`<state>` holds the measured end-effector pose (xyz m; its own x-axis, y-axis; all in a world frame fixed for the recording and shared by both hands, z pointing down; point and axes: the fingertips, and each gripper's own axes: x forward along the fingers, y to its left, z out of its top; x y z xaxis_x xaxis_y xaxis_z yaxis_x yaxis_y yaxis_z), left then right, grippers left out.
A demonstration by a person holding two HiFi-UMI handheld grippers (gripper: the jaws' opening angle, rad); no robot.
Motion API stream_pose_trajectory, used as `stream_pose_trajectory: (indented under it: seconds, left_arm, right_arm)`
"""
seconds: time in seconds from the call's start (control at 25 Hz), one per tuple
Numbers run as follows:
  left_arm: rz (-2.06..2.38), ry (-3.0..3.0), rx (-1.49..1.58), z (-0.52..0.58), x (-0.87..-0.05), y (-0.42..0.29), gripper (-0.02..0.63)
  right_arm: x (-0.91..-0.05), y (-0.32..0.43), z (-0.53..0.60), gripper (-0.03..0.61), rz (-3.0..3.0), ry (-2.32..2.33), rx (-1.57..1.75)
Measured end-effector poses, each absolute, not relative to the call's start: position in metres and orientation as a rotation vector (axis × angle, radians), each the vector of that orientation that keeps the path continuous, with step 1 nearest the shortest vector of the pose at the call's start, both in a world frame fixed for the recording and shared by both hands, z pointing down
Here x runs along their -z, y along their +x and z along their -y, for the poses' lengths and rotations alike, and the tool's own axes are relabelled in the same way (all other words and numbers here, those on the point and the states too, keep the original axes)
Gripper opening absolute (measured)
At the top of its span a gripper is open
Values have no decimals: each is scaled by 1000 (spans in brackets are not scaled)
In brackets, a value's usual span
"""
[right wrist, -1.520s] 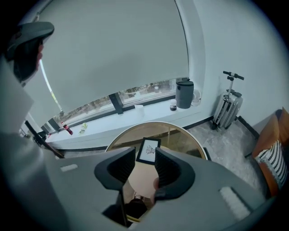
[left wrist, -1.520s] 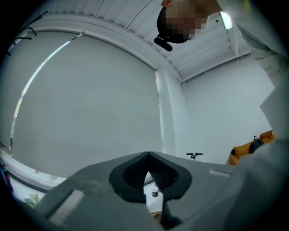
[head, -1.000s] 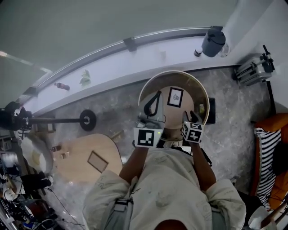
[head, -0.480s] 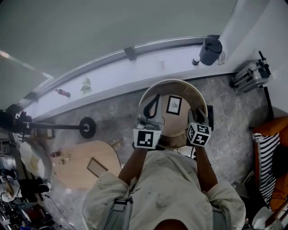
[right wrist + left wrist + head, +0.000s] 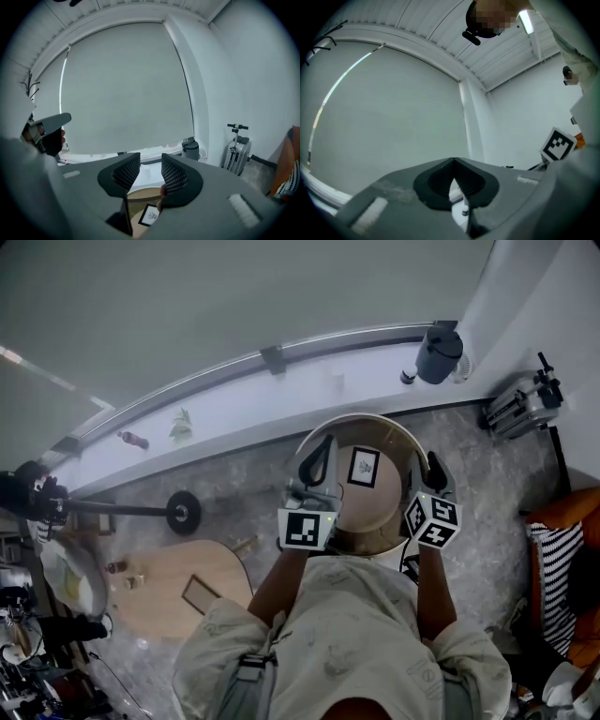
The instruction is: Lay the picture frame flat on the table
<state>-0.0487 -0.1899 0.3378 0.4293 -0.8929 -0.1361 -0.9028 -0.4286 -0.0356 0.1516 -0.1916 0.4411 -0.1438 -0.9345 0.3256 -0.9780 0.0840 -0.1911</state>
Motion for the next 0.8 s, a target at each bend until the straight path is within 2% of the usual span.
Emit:
stream_pose_trajectory:
  seconds: [0.8]
  left_arm:
    - [-1609, -2557, -192, 205, -310, -47, 3]
  right_arm:
    - [-307, 146, 189, 147, 2304, 2071, 115]
